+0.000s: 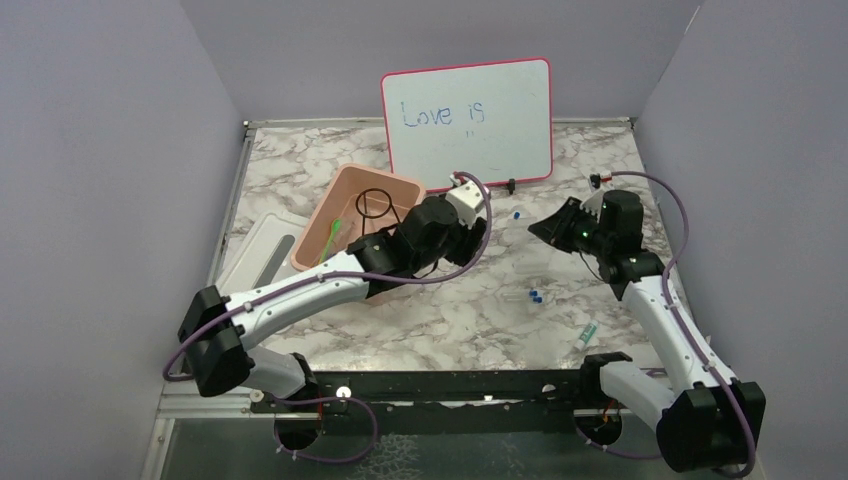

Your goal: Organize the chemistry lab equipment

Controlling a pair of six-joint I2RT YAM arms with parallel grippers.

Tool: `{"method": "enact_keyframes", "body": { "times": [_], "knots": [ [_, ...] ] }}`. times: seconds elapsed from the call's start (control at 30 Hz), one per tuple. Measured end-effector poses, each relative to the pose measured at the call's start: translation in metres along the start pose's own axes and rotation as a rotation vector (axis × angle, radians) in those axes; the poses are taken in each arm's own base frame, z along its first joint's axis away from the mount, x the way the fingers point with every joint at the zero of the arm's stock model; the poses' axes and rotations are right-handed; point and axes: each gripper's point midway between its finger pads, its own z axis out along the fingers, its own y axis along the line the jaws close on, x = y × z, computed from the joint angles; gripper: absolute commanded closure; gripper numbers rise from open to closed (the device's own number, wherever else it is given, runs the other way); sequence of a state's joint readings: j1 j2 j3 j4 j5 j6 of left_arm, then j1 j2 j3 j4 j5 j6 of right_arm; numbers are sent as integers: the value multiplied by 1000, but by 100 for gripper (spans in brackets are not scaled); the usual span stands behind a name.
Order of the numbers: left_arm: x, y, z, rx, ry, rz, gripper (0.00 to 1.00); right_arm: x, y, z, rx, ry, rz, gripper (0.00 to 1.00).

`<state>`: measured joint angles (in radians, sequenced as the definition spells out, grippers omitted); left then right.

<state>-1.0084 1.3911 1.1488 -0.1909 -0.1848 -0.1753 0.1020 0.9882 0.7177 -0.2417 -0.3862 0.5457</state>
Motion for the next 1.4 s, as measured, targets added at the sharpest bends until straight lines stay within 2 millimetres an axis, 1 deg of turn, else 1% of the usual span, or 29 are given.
{"method": "enact_keyframes", "body": {
  "times": [0.13, 0.23, 0.37, 0.5, 0.6, 0.67, 0.83, 0.93, 1.07, 1.17, 1.33, 1.4],
  "knots": [
    [-28, 10, -36, -22, -81, -2, 39, -4, 6, 15, 102, -55, -123, 88],
    [-40, 14, -57, -28, -133, -9, 37, 0, 5, 25, 173, -79, -212, 90],
    [-36, 18, -72, -30, -147, -33, 36, 3, -6, 37, 283, -106, -320, 91],
    [-20, 20, -83, -20, -141, -61, 34, -7, -23, 42, 389, -151, -371, 91],
    [-13, 20, -86, -12, -135, -73, 34, -17, -29, 49, 429, -202, -396, 91],
    [-12, 19, -85, -10, -131, -78, 34, -24, -27, 55, 434, -246, -415, 91],
    [-10, 16, -86, 5, -123, -82, 33, -15, -16, 76, 421, -260, -480, 92],
    [-9, 15, -86, 14, -117, -84, 33, -8, -15, 83, 425, -256, -498, 92],
    [-7, 14, -85, 18, -112, -87, 33, -9, -21, 82, 448, -274, -499, 92],
    [-5, 13, -83, 21, -103, -86, 33, -9, -25, 85, 467, -283, -490, 92],
    [-3, 13, -82, 19, -95, -87, 33, 3, -37, 95, 497, -251, -477, 92],
    [-3, 13, -82, 19, -95, -87, 33, 3, -38, 96, 501, -252, -468, 92]
  ]
}}
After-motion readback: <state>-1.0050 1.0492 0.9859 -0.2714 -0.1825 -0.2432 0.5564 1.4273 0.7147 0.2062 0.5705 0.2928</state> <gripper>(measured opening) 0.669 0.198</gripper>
